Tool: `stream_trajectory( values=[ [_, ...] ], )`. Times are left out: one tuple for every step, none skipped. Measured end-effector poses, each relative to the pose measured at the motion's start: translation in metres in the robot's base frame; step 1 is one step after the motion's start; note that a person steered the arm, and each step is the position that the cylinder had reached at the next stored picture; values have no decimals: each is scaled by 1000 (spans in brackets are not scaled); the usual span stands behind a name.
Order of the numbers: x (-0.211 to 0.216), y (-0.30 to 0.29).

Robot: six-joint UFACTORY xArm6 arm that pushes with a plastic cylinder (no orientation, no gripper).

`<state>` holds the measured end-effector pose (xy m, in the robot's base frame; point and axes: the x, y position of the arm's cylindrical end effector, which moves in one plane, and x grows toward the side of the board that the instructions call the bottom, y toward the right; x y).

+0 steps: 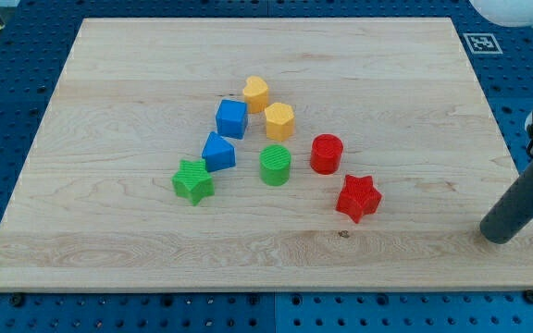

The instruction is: Push red star slightly up

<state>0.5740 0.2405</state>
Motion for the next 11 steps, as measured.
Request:
stream_trajectory(
  values=[
    [3,-4],
    [3,-27],
    [3,-52],
    [1,-80],
    [-5,-113],
    [-15,-130],
    [-19,-132],
    [-19,-134],
    [-19,-140],
    [-19,-148],
    [-6,-137]
  ],
)
